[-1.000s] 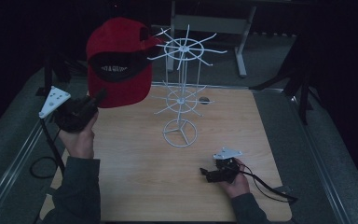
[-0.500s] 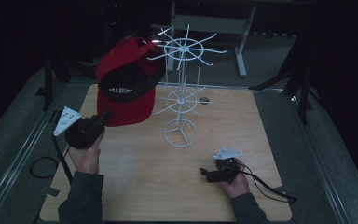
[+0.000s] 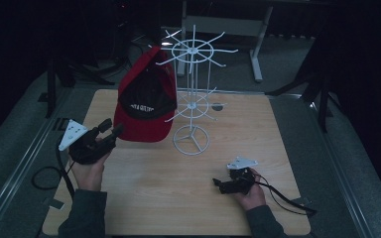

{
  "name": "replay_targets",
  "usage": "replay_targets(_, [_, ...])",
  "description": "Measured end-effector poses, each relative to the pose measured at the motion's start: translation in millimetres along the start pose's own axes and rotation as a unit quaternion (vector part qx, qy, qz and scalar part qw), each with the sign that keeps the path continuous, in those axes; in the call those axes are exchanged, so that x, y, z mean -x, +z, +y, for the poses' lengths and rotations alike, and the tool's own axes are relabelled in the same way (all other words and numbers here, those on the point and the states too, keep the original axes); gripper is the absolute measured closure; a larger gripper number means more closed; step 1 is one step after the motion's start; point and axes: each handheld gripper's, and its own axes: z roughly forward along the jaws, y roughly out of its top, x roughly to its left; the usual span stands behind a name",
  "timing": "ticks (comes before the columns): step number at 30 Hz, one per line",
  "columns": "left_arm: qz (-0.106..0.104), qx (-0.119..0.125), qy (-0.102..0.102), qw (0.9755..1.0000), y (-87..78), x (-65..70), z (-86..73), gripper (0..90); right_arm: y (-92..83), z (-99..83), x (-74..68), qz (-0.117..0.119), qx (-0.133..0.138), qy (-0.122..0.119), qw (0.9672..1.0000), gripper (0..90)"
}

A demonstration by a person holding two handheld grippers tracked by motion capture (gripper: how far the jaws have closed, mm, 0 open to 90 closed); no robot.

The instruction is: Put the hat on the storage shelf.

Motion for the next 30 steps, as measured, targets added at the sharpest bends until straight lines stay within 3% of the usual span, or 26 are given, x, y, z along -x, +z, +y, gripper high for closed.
replay_targets(12, [0.017, -0.012, -0.010, 0.9997, 3.9, -3.5, -23.6, 40.5, 0.2, -0.1, 0.4, -0.001, 0.001, -0.003, 1.0000, 13.6])
replay_targets(21, [0.015, -0.051, 0.003, 0.9986, 13.5, -6.6, -40.8, 41.2, 0.1, -0.1, 0.5, -0.001, 0.001, -0.004, 1.0000, 13.6])
replay_targets(30, [0.011, -0.077, -0.016, 0.9969, 18.1, -14.3, -55.8, 42.1, 0.2, -0.1, 0.4, -0.001, 0.001, -0.003, 1.0000, 13.6])
